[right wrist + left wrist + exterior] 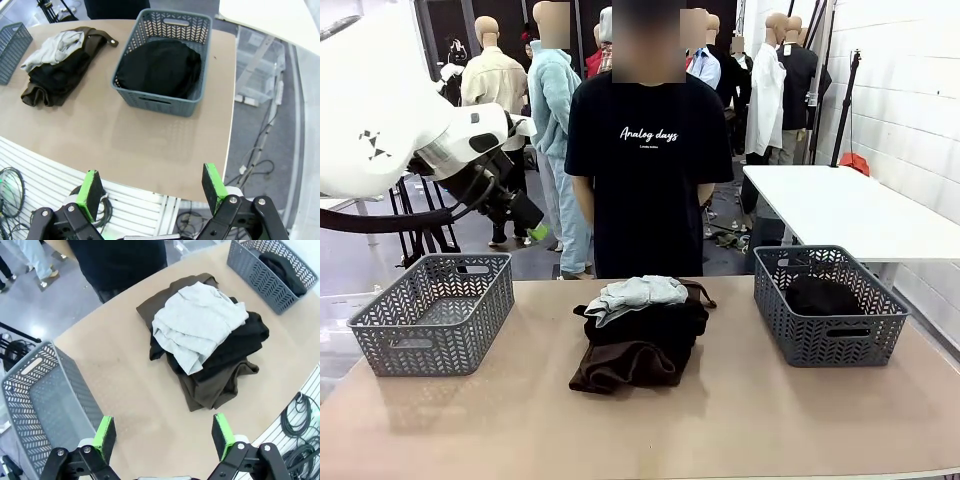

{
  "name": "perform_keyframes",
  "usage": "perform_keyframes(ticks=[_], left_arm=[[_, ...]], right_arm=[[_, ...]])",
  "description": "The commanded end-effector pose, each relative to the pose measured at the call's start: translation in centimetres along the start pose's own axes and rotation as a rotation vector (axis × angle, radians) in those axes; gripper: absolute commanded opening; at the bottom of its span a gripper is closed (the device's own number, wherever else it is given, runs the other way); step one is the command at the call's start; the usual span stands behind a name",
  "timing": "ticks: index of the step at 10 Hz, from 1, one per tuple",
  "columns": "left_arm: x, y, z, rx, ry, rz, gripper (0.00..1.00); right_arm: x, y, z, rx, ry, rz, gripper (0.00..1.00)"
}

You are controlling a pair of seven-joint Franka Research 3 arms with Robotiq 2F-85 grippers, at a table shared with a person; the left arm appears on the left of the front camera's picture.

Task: Sort the tops and bottoms.
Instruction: Lift clothes from the center of the table with your right hand.

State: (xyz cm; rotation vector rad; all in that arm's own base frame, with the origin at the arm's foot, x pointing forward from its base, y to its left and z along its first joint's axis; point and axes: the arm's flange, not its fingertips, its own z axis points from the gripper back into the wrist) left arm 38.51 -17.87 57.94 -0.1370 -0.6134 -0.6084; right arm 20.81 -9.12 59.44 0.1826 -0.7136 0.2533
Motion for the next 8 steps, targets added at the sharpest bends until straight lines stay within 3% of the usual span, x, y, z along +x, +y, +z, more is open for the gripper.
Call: perform_keyframes(ticks=[1, 8], left_arm=[[-0.64, -0.7, -0.58, -0.009, 0.001, -0.058, 1.0], [-0.57, -1.0, -0.72, -0.009, 0.015, -0.031, 1.0]], right_arm=[[-0.13, 0.06, -0.1, 0.002, 0.01, 0.004, 1.0], [0.0, 0.0, 0.0, 0.0, 0.0, 0.0, 1.0]])
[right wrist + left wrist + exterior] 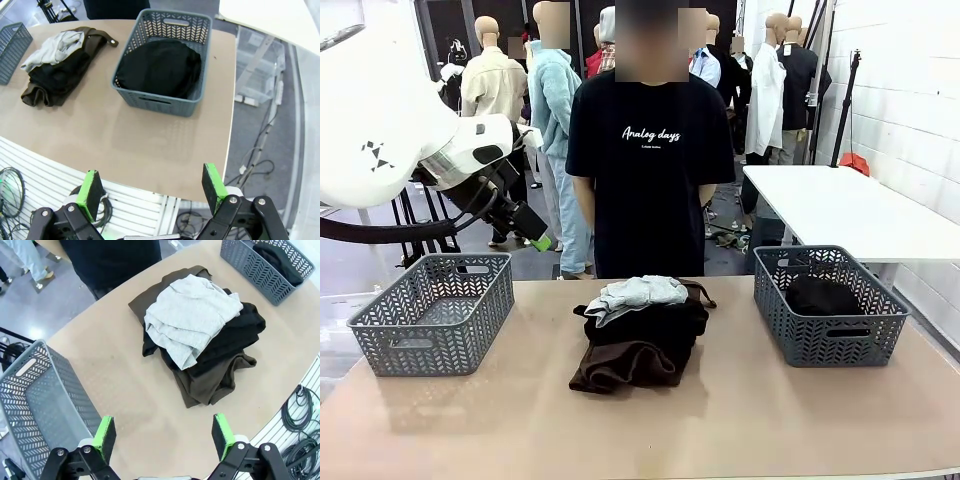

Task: Sort the tops and bottoms.
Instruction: Lift clothes from the center of the table with your right hand.

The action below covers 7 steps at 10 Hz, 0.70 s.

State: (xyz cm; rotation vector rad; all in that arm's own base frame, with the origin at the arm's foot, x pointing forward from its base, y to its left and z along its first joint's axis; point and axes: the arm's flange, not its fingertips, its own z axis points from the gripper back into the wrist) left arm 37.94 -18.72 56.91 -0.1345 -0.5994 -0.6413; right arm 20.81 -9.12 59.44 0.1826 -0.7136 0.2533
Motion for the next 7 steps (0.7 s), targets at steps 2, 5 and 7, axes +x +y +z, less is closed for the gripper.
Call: perform_keyframes(ticks=[2, 5, 7], left_arm=[[0.0, 0.1, 0.1, 0.002, 0.002, -0.002, 1.0], [0.0, 0.1, 0.1, 0.002, 0.002, -0.002, 1.0], [0.0, 0.1, 0.1, 0.002, 0.002, -0.002, 1.0]], right_arm=[[2.2, 1.6, 0.3, 0.103, 0.03, 0.118, 1.0], [8.5, 3.2, -3.1, 0.354, 0.016, 0.246, 1.0], [12.9, 5.4, -7.3, 0.425, 0.036, 0.315, 1.0]])
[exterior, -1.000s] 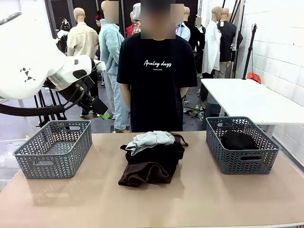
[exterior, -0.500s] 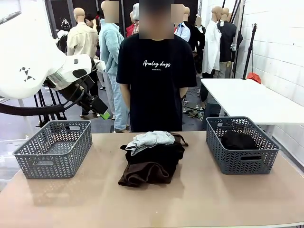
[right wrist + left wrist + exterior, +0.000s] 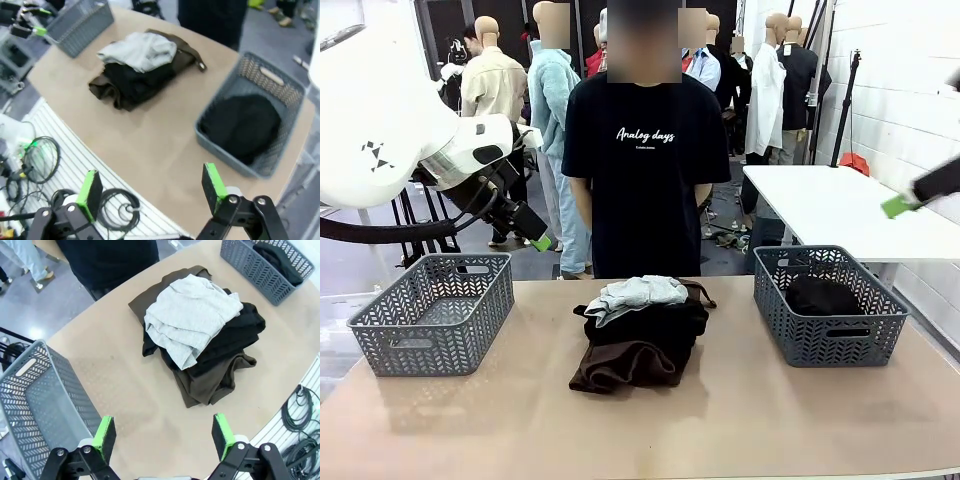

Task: Sort the tops and bottoms.
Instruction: Lift clothes from the center of the table with your right hand.

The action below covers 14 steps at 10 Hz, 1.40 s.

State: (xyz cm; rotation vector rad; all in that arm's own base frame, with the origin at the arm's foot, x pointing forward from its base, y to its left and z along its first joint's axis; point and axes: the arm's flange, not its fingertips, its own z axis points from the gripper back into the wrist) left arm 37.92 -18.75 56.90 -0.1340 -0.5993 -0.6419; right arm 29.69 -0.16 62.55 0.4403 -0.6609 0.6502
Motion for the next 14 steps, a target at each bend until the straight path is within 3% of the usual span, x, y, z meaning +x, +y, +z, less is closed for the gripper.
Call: perform_keyframes(ticks=[1, 3, 4, 5, 9, 11, 13, 14], left_arm=[[0.0, 0.1, 0.1, 0.002, 0.001, -0.001, 1.0], [0.0, 0.1, 0.1, 0.002, 0.001, -0.001, 1.0], [0.0, 0.1, 0.1, 0.002, 0.001, -0.001, 1.0], [0.0, 0.1, 0.1, 0.002, 0.001, -0.001, 1.0], [0.0, 0.1, 0.1, 0.002, 0.001, -0.001, 1.0], [0.0, 0.1, 0.1, 0.002, 0.001, -0.001, 1.0], [0.0, 0.1, 0.1, 0.002, 0.001, -0.001, 1.0], [0.0, 0.1, 0.1, 0.002, 0.001, -0.001, 1.0]], right_arm=[[4.6, -2.4, -3.6, 0.052, 0.028, 0.065, 1.0], [7.2, -2.8, -8.5, 0.046, 0.057, 0.08, 1.0], [7.3, -3.6, -9.9, 0.029, 0.131, 0.032, 1.0], [5.9, -1.9, -7.7, 0.052, 0.063, 0.064, 1.0], [6.8, -2.3, -8.3, 0.028, 0.089, 0.048, 1.0], [8.6, -0.7, -9.4, 0.103, -0.101, 0.312, 1.0], [13.5, -1.5, -13.8, 0.246, -0.171, 0.448, 1.0], [15.6, -1.8, -16.4, 0.314, -0.15, 0.476, 1.0]])
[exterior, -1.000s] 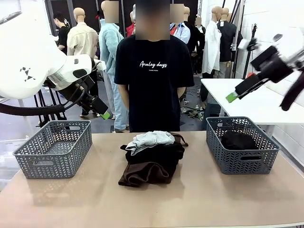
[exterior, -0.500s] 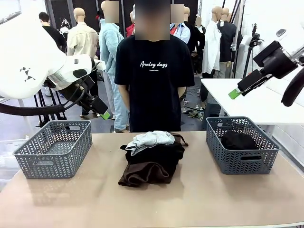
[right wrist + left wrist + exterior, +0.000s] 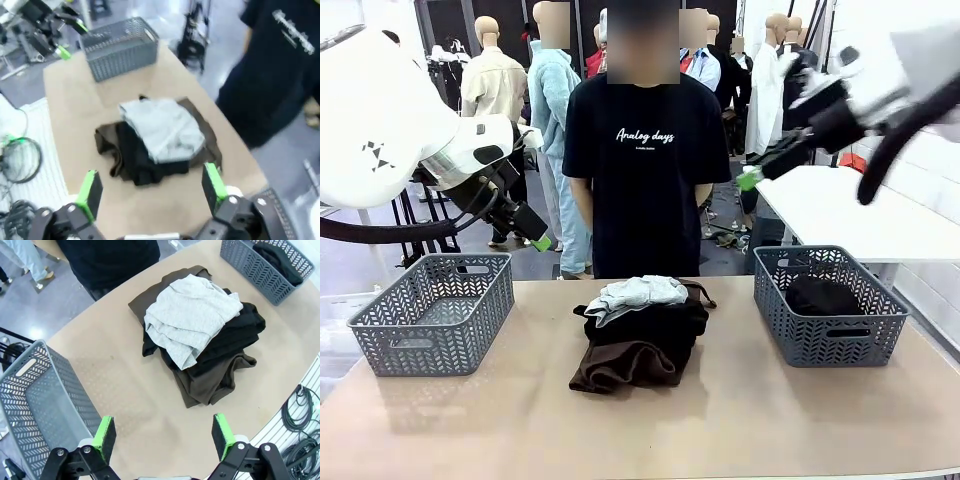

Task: Sort the tops and bottoms.
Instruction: Lift clothes from the center of the table with your right hand.

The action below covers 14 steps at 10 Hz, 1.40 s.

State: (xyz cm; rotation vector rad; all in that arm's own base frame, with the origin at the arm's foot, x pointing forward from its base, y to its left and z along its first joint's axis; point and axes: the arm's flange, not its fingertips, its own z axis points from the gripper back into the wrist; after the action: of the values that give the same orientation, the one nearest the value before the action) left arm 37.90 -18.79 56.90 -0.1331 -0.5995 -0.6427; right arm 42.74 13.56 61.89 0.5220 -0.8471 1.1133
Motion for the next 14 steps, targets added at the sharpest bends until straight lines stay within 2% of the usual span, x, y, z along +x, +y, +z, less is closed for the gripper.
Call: perform_keyframes(ticks=[1, 3, 5, 6, 8, 10, 14], left_arm=[[0.0, 0.2, 0.1, 0.001, 0.001, 0.0, 1.0], [0.0, 0.2, 0.1, 0.001, 0.001, 0.0, 1.0], [0.0, 0.2, 0.1, 0.001, 0.001, 0.0, 1.0], [0.0, 0.2, 0.1, 0.001, 0.001, 0.0, 1.0], [0.0, 0.2, 0.1, 0.001, 0.001, 0.0, 1.0], [0.0, 0.2, 0.1, 0.001, 0.001, 0.0, 1.0], [0.0, 0.2, 0.1, 0.001, 0.001, 0.0, 1.0]], right_arm=[[1.8, -5.4, -5.7, 0.172, 0.001, 0.043, 1.0], [2.6, -7.8, -12.2, 0.233, 0.058, 0.059, 1.0], [2.3, -9.5, -17.4, 0.195, 0.165, 0.063, 1.0], [2.2, -10.0, -19.9, 0.197, 0.242, 0.056, 1.0], [1.8, -10.0, -23.9, 0.247, 0.313, 0.056, 1.0], [1.5, -9.5, -27.0, 0.25, 0.408, 0.081, 1.0], [-0.4, -9.1, -29.9, 0.244, 0.496, 0.087, 1.0]])
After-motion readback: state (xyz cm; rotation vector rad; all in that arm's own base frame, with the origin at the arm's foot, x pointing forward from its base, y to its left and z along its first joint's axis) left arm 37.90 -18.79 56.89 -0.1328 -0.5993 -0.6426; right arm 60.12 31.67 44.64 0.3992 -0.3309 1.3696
